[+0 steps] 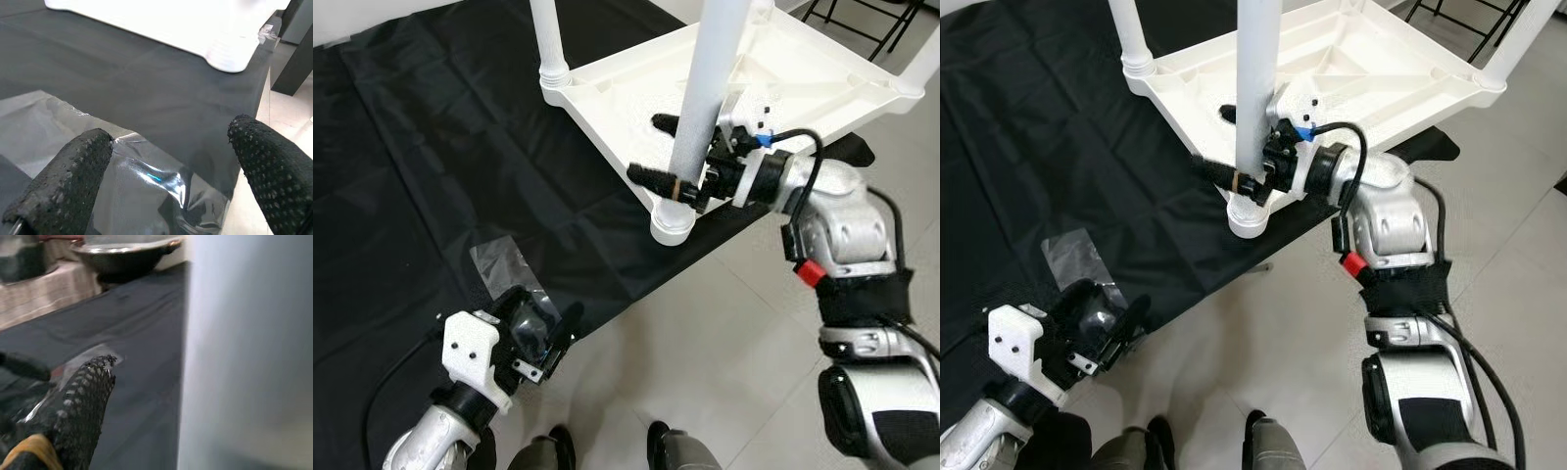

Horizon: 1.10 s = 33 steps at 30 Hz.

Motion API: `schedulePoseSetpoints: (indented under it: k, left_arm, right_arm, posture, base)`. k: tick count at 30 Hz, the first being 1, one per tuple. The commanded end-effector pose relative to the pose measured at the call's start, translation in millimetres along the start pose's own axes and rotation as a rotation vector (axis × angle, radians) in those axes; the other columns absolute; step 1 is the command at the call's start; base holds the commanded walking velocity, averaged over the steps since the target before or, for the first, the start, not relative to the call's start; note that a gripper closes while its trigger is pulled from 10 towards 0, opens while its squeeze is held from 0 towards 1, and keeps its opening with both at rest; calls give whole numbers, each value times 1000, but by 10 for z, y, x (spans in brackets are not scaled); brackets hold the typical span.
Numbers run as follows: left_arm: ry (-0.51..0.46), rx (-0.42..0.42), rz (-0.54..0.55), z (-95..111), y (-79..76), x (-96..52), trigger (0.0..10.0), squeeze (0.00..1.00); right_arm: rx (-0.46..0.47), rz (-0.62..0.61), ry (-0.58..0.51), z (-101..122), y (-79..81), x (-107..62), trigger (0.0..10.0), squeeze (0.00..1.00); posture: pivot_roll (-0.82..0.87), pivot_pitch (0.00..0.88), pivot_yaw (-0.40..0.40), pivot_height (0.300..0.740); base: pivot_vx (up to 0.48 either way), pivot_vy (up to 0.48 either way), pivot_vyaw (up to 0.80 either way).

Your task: Building children table

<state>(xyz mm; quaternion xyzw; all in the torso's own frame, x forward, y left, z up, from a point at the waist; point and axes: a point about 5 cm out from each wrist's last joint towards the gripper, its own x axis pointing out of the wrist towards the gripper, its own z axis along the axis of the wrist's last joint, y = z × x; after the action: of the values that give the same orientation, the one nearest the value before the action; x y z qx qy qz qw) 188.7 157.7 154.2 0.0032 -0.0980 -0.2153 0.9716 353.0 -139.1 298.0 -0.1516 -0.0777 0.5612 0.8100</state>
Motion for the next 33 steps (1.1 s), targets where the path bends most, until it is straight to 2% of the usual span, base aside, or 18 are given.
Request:
schedulePoseSetpoints:
  k: [1, 2, 3, 10, 15, 16, 18, 19, 20, 22, 23, 24, 25, 27, 29, 31, 32, 33]
  left_arm:
    - [30, 10, -1, -19, -18, -44, 10000, 0]
    - [33, 12, 1, -15, -20, -56, 10000, 0]
    - [36, 14, 1, -11, -23, -66, 10000, 0]
    - [45, 18, 0, -4, -30, -85, 10000, 0]
    - [47, 16, 1, -6, -35, -89, 10000, 0]
    - [48, 15, 1, -6, -38, -89, 10000, 0]
    - [47, 14, 3, -4, -43, -85, 10000, 0]
    - [47, 14, 3, -4, -43, -85, 10000, 0]
    - [47, 14, 4, -5, -36, -80, 10000, 0]
    - [46, 13, 5, -10, -25, -68, 10000, 0]
    - [46, 13, 5, -10, -25, -68, 10000, 0]
    - [46, 13, 4, -12, -22, -62, 10000, 0]
    - [46, 17, 3, -18, -16, -56, 10000, 0]
    - [47, 20, 3, -21, -12, -53, 10000, 0]
    - [51, 31, 11, -34, -1, -48, 10000, 0]
    - [52, 36, 16, -40, 7, -43, 10000, 0]
    - [52, 38, 17, -41, 10, -42, 10000, 0]
    - [52, 38, 17, -41, 10, -42, 10000, 0]
  right_arm:
    - [-23, 57, -7, 61, -4, 22, 10000, 0]
    - [-24, 87, -13, 110, -45, 25, 9569, 0]
    - [-19, 104, -17, 147, -77, 27, 0, 0]
    - [-11, 205, 26, 135, -147, -62, 0, 0]
    - [-21, 69, 63, -38, -159, -44, 0, 0]
    - [-12, -4, 74, -121, -158, -19, 0, 0]
    - [-1, -291, 122, -336, -211, 25, 0, 0]
    - [-1, -291, 122, -336, -211, 25, 0, 0]
    - [-19, -468, 160, -425, -278, 6, 0, 0]
    - [-46, -959, 241, -567, -453, -186, 0, 0]
    - [-46, -959, 241, -567, -453, -186, 0, 0]
    - [-71, -1120, 261, -602, -479, -251, 0, 0]
    - [-50, -1202, 230, -604, -480, -219, 0, 0]
    - [-31, -1226, 200, -600, -475, -174, 0, 0]
    - [12, -1162, 134, -559, -404, 149, 0, 0]
    - [22, -1092, 101, -517, -328, 391, 0, 0]
    - [32, -1048, 90, -504, -293, 489, 0, 0]
    - [32, -1048, 90, -504, -293, 489, 0, 0]
  posture:
    - [67, 337, -26, 740]
    - [71, 340, -23, 740]
    - [75, 343, -23, 740]
    - [68, 349, -21, 740]
    - [58, 349, -24, 740]
    - [54, 347, -25, 740]
    - [56, 347, -27, 740]
    - [56, 347, -27, 740]
    - [47, 346, -18, 740]
    - [41, 334, -16, 740]
    - [41, 334, -16, 740]
    - [41, 334, -16, 740]
    - [55, 322, -9, 740]
    - [55, 322, -9, 740]
    - [65, 303, -10, 740]
    - [64, 298, -12, 740]
    - [64, 298, -12, 740]
    - [64, 298, -12, 740]
  base:
    - [0, 0, 0]
    - [0, 0, 0]
    - [0, 0, 0]
    - [0, 0, 0]
    - [0, 0, 0]
    - [0, 0, 0]
    - [0, 0, 0]
    - [0, 0, 0]
    - [0, 0, 0]
    - [0, 0, 0]
    - [0, 0, 0]
    - [0, 0, 0]
    - [0, 0, 0]
    - [0, 0, 0]
    - [0, 0, 0]
    - [0, 0, 0]
    - [0, 0, 0]
    - [0, 0, 0]
